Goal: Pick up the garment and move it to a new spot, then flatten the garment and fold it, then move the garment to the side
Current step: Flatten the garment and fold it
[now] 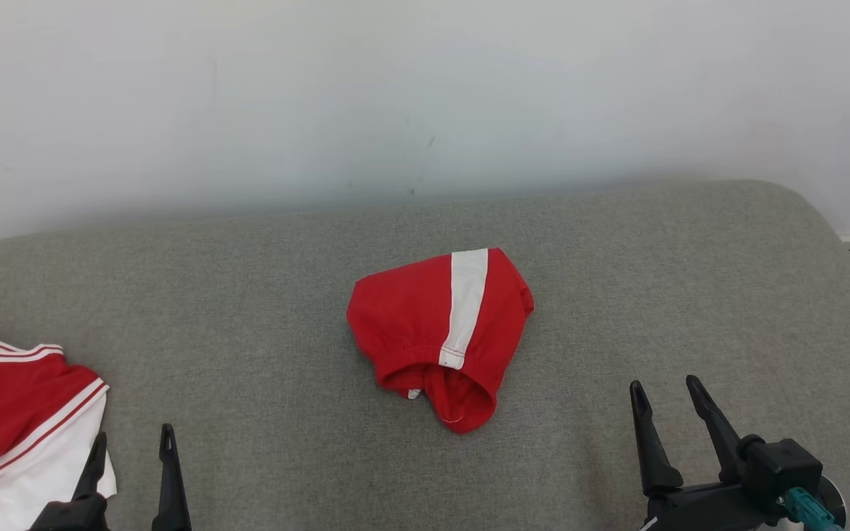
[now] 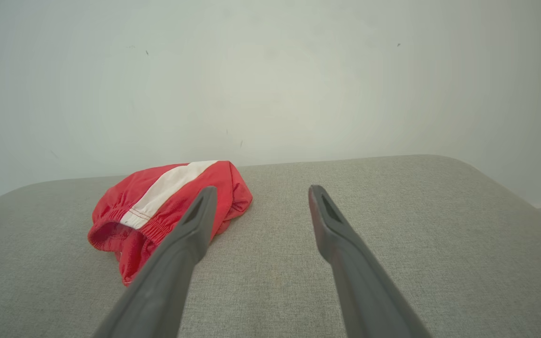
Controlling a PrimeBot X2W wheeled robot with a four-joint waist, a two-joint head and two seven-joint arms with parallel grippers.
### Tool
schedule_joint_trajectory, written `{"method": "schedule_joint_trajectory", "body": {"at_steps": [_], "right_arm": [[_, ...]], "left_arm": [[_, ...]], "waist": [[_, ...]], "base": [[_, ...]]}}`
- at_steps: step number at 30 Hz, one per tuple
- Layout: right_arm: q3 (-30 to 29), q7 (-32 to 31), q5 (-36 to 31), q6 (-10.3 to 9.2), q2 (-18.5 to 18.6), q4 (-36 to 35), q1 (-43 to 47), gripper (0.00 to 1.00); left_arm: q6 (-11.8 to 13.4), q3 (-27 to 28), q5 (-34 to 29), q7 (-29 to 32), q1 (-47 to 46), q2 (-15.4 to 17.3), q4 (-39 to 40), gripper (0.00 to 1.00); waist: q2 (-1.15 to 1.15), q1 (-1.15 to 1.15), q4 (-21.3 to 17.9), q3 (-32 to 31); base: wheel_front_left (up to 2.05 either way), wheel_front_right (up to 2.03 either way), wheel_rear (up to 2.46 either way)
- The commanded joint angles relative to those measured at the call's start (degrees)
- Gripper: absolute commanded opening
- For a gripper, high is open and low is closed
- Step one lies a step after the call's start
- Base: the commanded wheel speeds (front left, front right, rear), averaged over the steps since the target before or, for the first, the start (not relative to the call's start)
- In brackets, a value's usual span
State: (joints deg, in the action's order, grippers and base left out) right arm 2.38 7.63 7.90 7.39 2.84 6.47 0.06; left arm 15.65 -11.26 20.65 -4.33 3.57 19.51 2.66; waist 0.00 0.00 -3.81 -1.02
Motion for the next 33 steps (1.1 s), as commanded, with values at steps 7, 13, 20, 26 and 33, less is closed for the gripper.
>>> {"method": "schedule_joint_trajectory", "body": {"at_steps": [7, 13, 20, 26, 33], "right_arm": [[-0.1, 0.0, 0.0, 0.20, 0.1, -0.4, 0.5, 1.00], [-0.1, 0.1, 0.3, 0.20, 0.1, -0.3, 0.5, 1.00], [0.5, 0.3, 0.6, 0.21, 0.1, 0.2, -0.7, 1.00], [1.7, 1.0, 1.3, 0.20, 0.1, 0.7, -2.5, 1.00], [2.0, 2.6, 2.4, 0.20, 0.1, 2.1, -4.2, 1.00]], "left_arm": [[0.2, -0.3, 0.1, 0.1, 0.1, 0.4, 0.0, 1.00], [0.1, -0.4, 1.0, 0.0, -0.1, -0.2, 0.0, 1.00], [-5.1, -5.9, 3.5, 0.3, -5.3, -4.5, -3.0, 1.00], [-9.7, -10.4, 4.5, -0.5, -12.1, -8.5, -10.8, 1.00], [-12.8, -12.4, 5.9, -1.0, -18.1, -12.0, -18.5, 1.00]], "waist": [[0.00, 0.00, 0.2, 0.2], [0.00, 0.00, 0.2, 0.4], [0.00, 0.00, -0.4, 1.4], [0.00, 0.00, -3.8, 4.1], [0.00, 0.00, -9.4, 7.5]], "base": [[0.00, 0.00, 0.00], [0.00, 0.00, 0.00], [0.00, 0.00, 0.00], [0.00, 0.00, 0.00], [0.00, 0.00, 0.00]]}}
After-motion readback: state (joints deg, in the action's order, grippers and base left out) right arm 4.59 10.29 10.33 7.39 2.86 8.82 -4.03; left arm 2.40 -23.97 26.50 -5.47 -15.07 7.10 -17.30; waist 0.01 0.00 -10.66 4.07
